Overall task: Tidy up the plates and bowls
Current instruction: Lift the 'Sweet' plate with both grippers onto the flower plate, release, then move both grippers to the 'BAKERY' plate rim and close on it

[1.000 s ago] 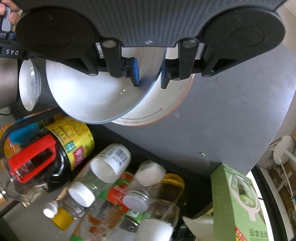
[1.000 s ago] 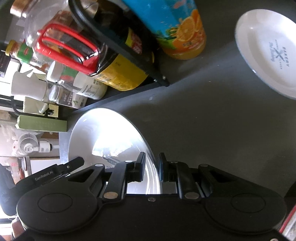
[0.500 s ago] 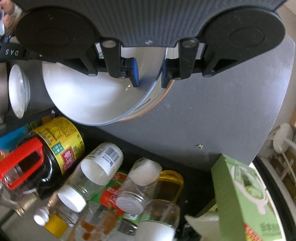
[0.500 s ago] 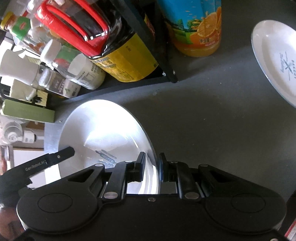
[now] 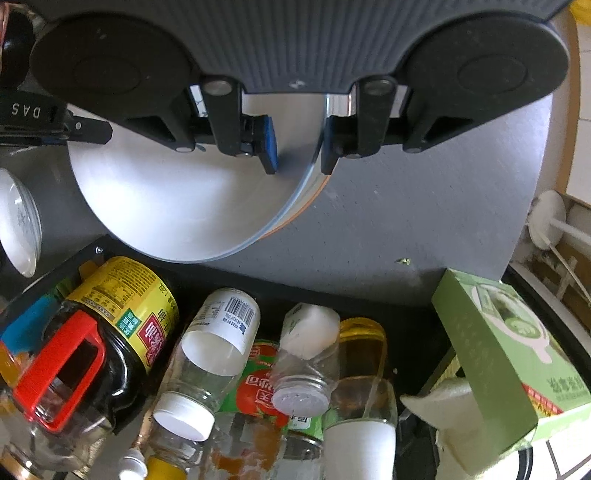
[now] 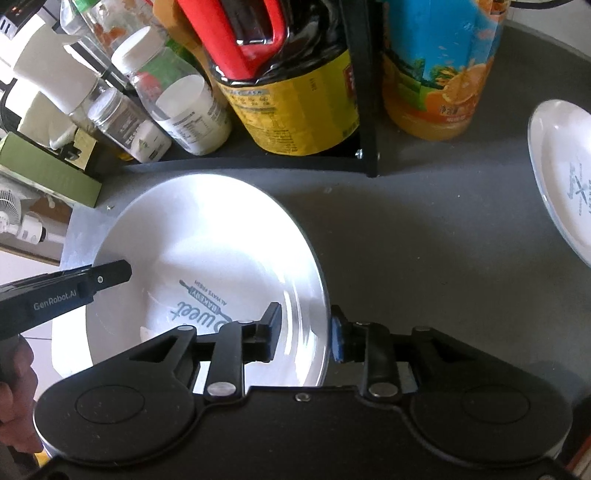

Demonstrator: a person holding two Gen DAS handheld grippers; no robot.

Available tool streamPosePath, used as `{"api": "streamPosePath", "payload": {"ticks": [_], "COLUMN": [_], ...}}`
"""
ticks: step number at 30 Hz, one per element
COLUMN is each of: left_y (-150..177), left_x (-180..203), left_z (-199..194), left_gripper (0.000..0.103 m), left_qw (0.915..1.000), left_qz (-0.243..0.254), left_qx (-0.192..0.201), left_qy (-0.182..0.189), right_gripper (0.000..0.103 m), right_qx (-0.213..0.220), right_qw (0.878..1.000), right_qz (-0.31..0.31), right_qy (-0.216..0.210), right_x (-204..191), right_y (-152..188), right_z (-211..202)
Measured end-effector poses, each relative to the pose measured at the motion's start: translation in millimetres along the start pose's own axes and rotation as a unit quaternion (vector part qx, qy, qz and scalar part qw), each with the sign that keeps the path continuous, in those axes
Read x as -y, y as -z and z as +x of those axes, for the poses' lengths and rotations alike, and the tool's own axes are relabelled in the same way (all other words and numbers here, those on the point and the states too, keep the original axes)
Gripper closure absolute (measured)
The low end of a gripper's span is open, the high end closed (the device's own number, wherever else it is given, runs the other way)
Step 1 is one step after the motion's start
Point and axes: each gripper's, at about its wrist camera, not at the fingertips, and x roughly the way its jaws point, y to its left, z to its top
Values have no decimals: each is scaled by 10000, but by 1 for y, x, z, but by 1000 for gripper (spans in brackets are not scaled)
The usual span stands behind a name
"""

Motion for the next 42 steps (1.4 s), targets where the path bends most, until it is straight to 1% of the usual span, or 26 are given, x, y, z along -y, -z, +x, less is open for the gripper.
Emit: {"api": "streamPosePath", "payload": {"ticks": [1,2,4,6,7,8,10,14,18,22,24,25,27,28,29,33,34,36,39,40,41,42], "left_y": [0,0,0,0,0,1,3,1,-3,-10,-11,-11,-9,-8,-6,-2,-1,-1,1,1,1,1], "left_x": [-1,-2,-3,-6,-9,-13,-19,-14,-16,-15,-14,-13,-12,-11,-10,-7,-5,-1,4,7,8,10], "left_z": [0,-1,-2,-1,1,3,7,6,-6,-17,-20,-20,-18,-16,-14,-10,-9,-6,-2,-2,-1,0], "left_gripper": [80,80,81,80,80,80,81,81,80,79,79,79,79,79,79,76,75,70,68,66,61,60], "left_qw": [10000,10000,9999,9992,9992,9994,9993,9990,9992,9987,9985,9985,9983,9982,9979,9957,9954,9950,9938,9936,9939,9944], "left_qz": [5,5,33,31,-21,-101,-171,-70,-263,-312,-369,-391,-402,-435,-493,-709,-718,-707,-667,-661,-641,-572], "left_qx": [3,3,23,-17,-60,-122,-217,-235,-104,10,-4,-11,-47,-89,-129,-100,-85,-74,-99,-82,-80,-83], "left_qy": [-7,-24,-106,-394,-387,-319,-244,-362,-286,-406,-393,-394,-408,-411,-395,-582,-628,-705,-880,-910,-896,-890], "right_gripper": [71,67,66,66,68,72,77,75,75,75,74,73,68,62,57,57,57,57,57,56,52,51], "right_qx": [-7,-21,84,247,290,265,183,170,264,363,429,459,525,574,623,685,712,739,824,875,927,980], "right_qw": [10000,9998,9993,9993,9993,9994,9994,9994,9992,9988,9984,9982,9978,9976,9973,9963,9962,9959,9944,9937,9929,9920], "right_qz": [46,151,245,128,18,-106,-195,-129,-131,-40,-3,18,22,25,28,265,312,374,505,546,606,667], "right_qy": [-18,-112,-256,-258,-228,-207,-234,-268,-263,-330,-360,-384,-399,-394,-379,-445,-400,-354,-419,-432,-438,-431], "right_x": [1,3,4,2,-1,-3,-5,-5,3,15,22,25,32,36,40,63,69,79,95,100,106,113], "right_y": [1,1,3,5,7,9,10,13,15,14,13,13,12,12,12,14,14,15,17,17,17,16], "right_z": [-2,-4,-12,-21,-22,-21,-17,-17,-26,-37,-43,-46,-54,-58,-62,-73,-75,-80,-91,-95,-99,-103]}}
